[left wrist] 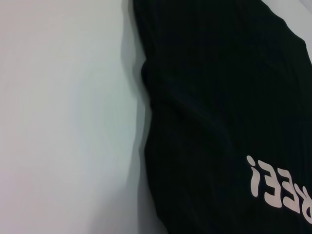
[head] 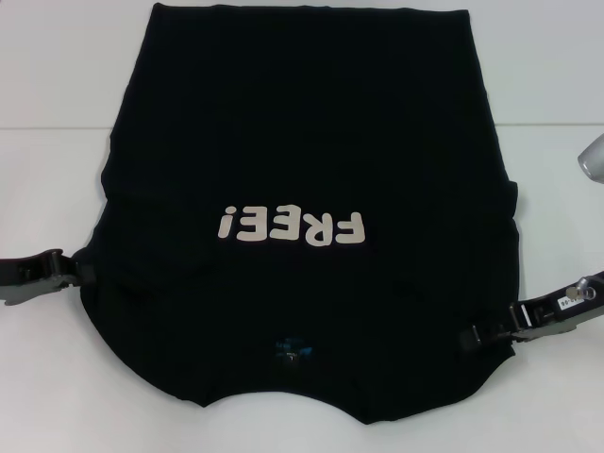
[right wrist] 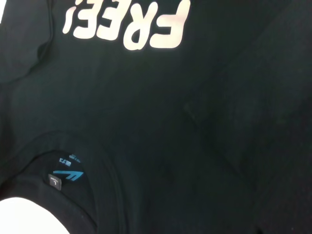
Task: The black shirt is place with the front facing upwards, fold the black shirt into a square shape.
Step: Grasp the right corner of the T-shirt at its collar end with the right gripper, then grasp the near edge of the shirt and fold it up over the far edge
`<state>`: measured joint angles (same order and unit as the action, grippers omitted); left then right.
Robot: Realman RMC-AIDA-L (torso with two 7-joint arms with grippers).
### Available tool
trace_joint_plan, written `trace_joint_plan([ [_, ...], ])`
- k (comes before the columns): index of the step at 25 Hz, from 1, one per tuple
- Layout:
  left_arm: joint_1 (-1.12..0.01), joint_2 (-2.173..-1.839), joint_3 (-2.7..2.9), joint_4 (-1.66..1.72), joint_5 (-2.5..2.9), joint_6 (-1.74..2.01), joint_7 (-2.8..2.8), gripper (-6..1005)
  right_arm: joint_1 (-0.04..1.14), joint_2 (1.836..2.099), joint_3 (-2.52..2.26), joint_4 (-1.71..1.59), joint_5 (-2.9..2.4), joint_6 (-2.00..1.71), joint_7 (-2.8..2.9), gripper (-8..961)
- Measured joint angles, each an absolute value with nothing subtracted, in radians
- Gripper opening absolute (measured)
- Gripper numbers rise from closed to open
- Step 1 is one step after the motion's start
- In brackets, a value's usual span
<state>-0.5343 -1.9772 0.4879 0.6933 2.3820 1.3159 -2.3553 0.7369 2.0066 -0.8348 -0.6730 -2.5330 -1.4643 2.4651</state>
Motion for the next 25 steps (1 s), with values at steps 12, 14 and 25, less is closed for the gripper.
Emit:
trace_joint_plan([
  [12, -0.537, -1.977, 0.488, 0.692, 2.379, 1.324, -2.355, 14, 0.738, 2.006, -0.853, -0.673, -2.533, -1.463, 2.468, 261],
  [14, -0.537, -1.977, 0.488, 0.692, 2.378, 1.327, -2.356, 13, 0.738, 2.004, -0.853, -0.673, -2.533, -1.463, 2.469, 199],
  [25, -0.543, -1.973, 0.490, 0.671, 2.376, 1.349, -2.360, 14, 0.744, 2.000, -0.852, -0.673, -2.528, -1.468, 2.450, 58],
])
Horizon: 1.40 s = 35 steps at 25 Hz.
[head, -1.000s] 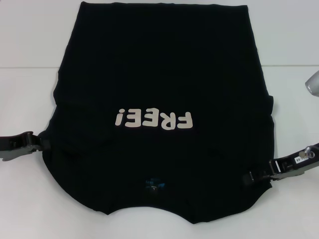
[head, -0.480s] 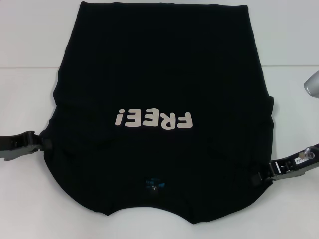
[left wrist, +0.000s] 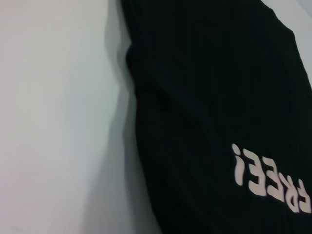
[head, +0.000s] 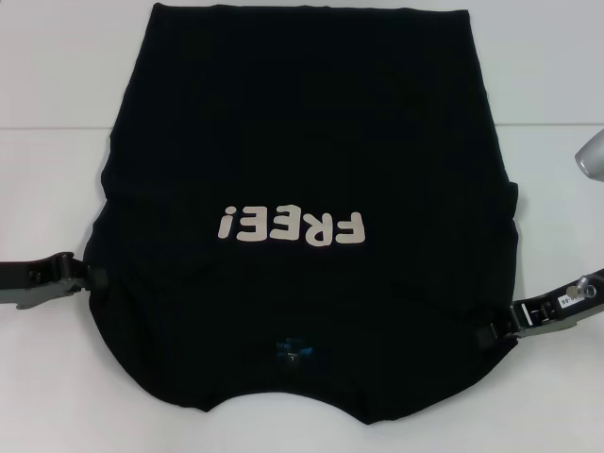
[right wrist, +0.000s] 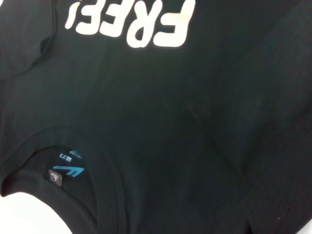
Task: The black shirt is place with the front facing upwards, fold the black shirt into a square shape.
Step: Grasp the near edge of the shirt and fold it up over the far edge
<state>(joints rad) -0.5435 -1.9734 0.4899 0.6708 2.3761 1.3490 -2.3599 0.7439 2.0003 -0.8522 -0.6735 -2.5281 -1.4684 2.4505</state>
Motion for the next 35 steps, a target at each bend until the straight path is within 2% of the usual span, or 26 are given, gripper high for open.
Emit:
trace_joint_plan([
  [16, -0.541, -1.920, 0.473, 0.672, 2.386, 1.522, -2.406, 13, 0.729, 1.981, -0.798, -0.713, -2.523, -1.630, 2.333, 59],
  [24, -0.515, -1.901, 0.470, 0.678, 2.445, 1.732, -2.395, 14, 0.678, 1.976, -0.781, -0.713, -2.526, -1.776, 2.203, 60],
  [35, -0.461, -1.912, 0.443, 0.675, 2.513, 1.984, -2.339, 14, 0.607, 1.958, -0.803, -0.701, -2.535, -1.884, 2.093, 58],
])
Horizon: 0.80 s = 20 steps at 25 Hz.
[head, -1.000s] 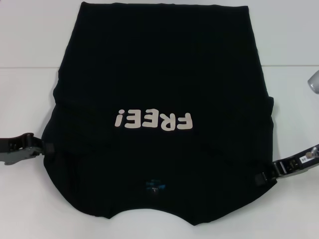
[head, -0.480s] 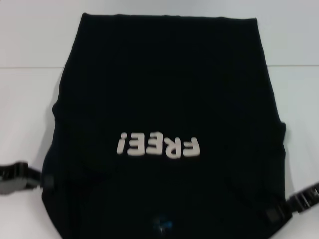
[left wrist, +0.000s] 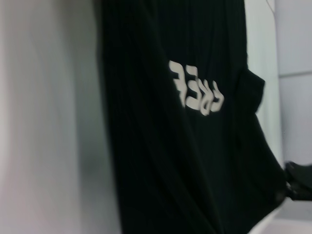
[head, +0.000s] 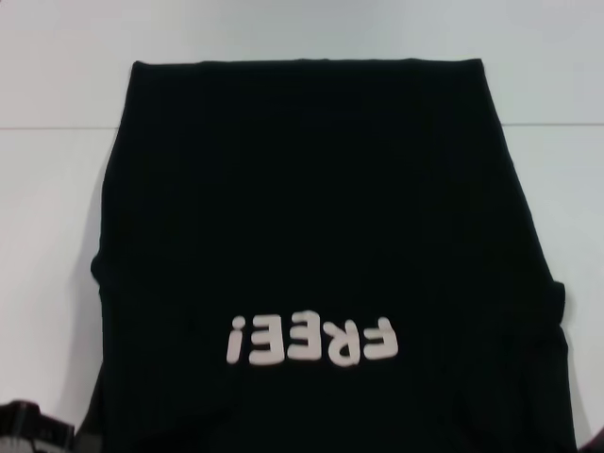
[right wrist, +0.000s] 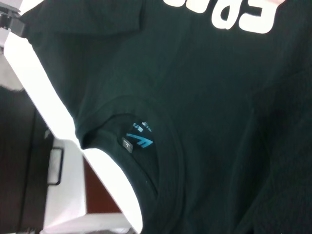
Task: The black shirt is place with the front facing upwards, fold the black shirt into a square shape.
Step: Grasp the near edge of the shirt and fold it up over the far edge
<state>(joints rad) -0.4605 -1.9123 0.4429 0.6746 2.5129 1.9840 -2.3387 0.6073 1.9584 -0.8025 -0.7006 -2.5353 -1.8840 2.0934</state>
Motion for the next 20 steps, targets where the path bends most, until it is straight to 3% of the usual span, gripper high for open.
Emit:
trace_joint_plan([
  [9, -0.478, -1.921, 0.477, 0.658, 2.509, 2.031, -2.328, 13, 0.605, 1.969, -0.760, -0.688, -2.554, -1.901, 2.097, 58],
  [20, -0.564, -1.885, 0.238, 0.623, 2.452, 1.914, -2.352, 14, 0.616, 1.932, -0.425, -0.665, -2.461, -1.823, 2.167, 59],
])
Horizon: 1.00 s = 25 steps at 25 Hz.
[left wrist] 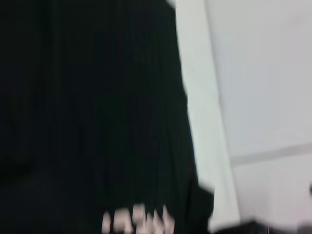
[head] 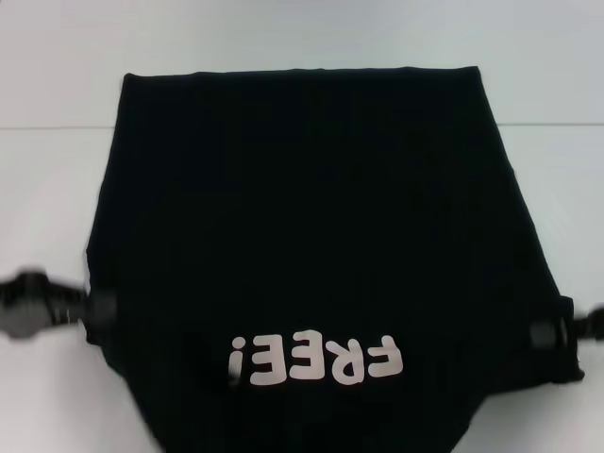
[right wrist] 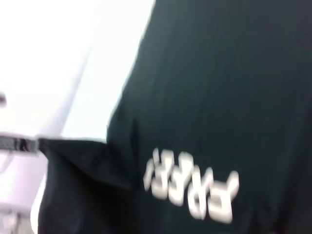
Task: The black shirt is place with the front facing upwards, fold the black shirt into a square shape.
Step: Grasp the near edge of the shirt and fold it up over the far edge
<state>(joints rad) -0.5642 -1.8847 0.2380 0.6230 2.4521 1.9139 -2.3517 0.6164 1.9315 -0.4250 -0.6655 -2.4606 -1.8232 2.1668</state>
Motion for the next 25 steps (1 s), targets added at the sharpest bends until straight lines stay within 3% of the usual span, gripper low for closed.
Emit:
trace_joint_plan([
  [8, -0.554, -1.885, 0.135, 0.547, 2.263, 1.731, -2.345, 14, 0.598, 1.928, -0.370, -0.575, -2.273, -1.656, 2.172, 59],
  [20, -0.574, -1.968, 0.144, 0.487, 2.065, 1.492, -2.197, 13, 0.568, 1.995, -0.365, -0.433, -1.976, -1.332, 2.023, 59],
  [25, -0.611, -1.979, 0.175, 0.486, 2.058, 1.409, -2.154, 13, 0.586, 2.022, -0.370, -0.428, -1.914, -1.233, 1.958, 60],
])
